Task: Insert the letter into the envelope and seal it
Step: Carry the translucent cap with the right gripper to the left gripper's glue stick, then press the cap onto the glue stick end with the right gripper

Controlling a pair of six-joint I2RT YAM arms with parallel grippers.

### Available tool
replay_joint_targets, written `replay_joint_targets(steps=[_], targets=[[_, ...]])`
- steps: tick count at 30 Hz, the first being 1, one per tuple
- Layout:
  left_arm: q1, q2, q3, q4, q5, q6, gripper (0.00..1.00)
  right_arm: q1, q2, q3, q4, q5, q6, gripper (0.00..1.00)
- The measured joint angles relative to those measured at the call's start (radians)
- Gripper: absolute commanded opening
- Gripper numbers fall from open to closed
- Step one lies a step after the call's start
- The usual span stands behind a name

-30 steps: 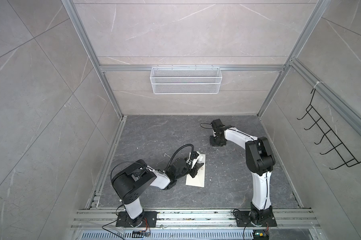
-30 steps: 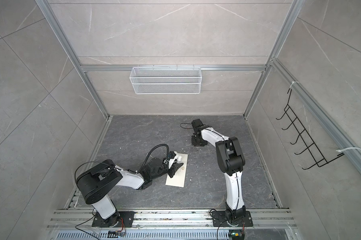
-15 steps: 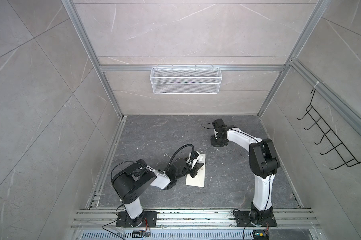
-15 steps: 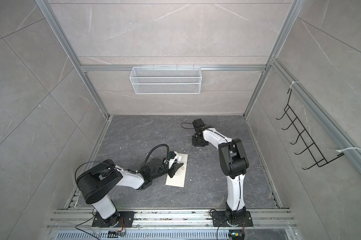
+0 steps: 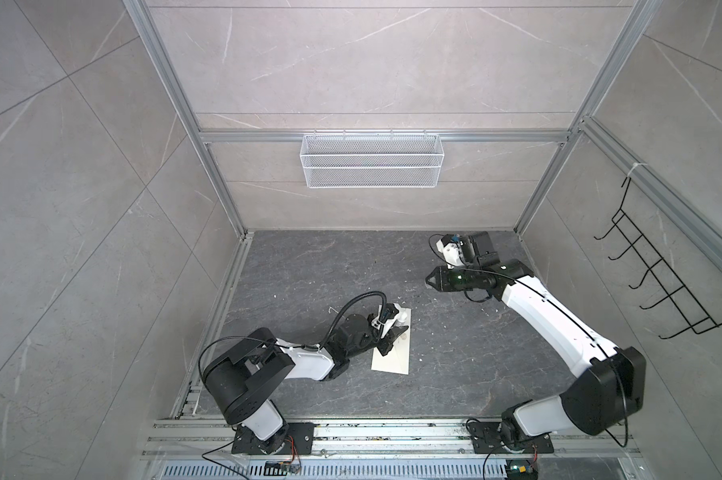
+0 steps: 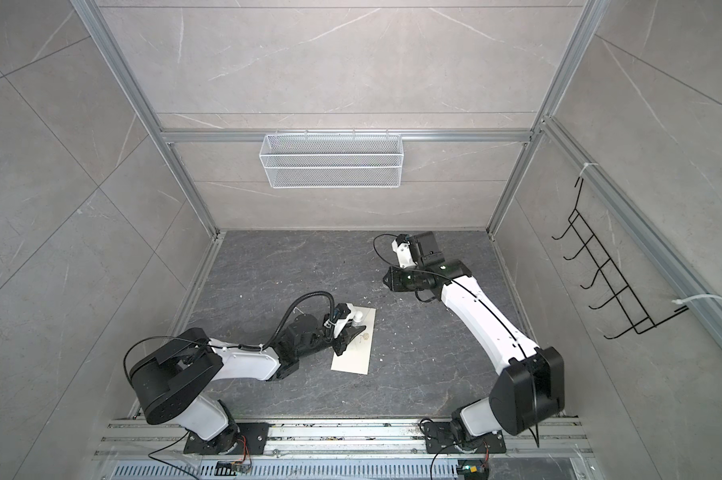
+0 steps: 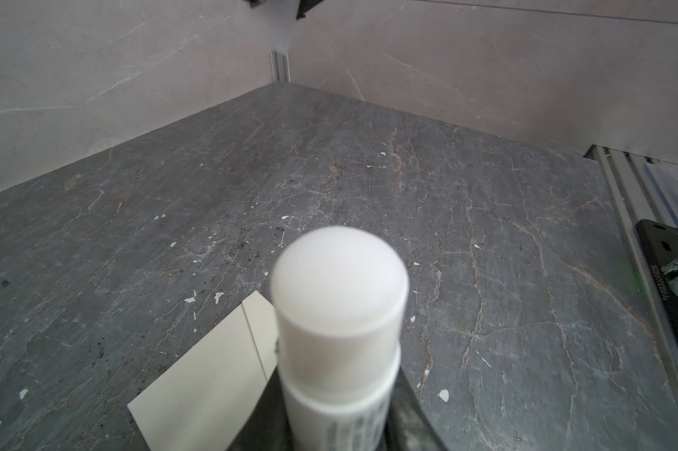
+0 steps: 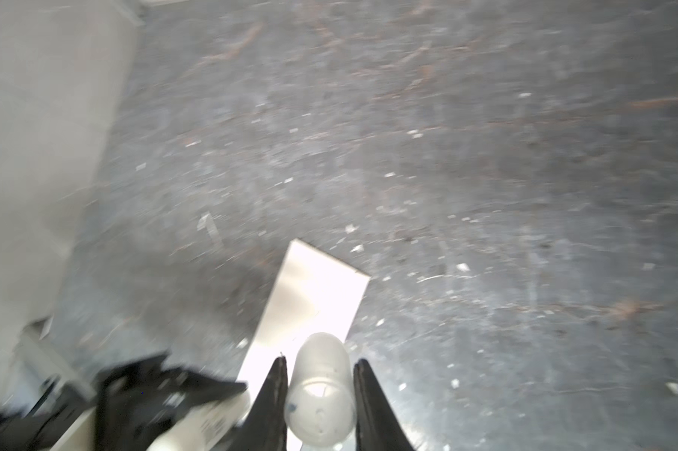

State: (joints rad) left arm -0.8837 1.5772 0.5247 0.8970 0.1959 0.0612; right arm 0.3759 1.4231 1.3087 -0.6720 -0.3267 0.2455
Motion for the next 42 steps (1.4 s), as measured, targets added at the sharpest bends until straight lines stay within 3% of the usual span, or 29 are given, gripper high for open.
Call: replay_joint_targets(steps=[9, 17, 42], targets=[[0.0, -0.08, -0.006, -0.086, 0.025, 0.038, 0.0, 0.124, -0.082, -0.039, -0.074, -0.142, -0.023, 0.21], [0.0, -0.089, -0.011, -0.112, 0.036, 0.044, 0.0, 0.192, -0.081, -0.04, -0.096, -0.145, -0.033, 0.21], [0.0, -0.101, -0.011, -0.13, 0.05, 0.042, 0.0, 0.226, -0.032, -0.041, -0.095, -0.134, -0.033, 0.21]])
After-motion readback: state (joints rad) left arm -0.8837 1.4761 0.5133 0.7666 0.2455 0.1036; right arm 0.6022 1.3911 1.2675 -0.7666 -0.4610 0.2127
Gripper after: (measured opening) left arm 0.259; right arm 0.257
